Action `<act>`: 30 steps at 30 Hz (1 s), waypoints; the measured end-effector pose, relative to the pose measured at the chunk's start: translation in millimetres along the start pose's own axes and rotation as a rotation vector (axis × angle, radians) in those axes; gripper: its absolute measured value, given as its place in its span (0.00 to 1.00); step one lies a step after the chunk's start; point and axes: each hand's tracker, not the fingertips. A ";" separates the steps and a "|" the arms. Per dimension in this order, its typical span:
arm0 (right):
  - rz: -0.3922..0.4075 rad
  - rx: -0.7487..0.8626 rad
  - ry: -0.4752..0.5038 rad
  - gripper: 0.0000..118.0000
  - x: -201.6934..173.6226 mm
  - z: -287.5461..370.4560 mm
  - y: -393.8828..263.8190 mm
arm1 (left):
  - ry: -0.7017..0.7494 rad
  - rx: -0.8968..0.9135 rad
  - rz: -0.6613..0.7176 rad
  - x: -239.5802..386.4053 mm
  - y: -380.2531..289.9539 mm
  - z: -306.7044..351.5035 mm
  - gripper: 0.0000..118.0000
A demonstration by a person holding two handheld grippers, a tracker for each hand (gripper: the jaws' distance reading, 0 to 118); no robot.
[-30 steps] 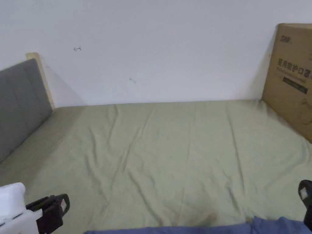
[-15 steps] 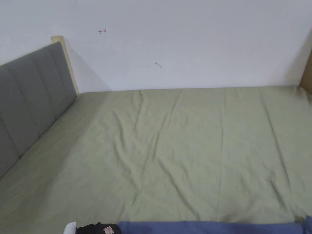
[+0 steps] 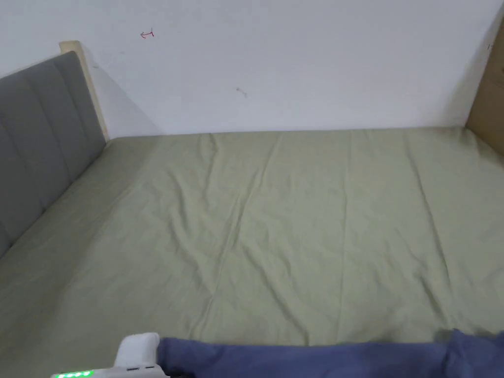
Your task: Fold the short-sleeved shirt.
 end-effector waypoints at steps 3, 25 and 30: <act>0.023 -0.003 -0.008 0.00 0.8 5.3 -1.6 | 0.250 0.061 -0.206 36.8 -7.0 29.5 0.05; 0.080 0.027 0.035 0.00 24.9 27.8 -3.4 | -0.375 -0.107 0.188 136.7 16.2 -47.7 0.00; 0.038 0.009 -0.005 0.00 34.0 26.1 -9.9 | -0.362 -0.252 0.036 213.9 9.3 -101.8 0.00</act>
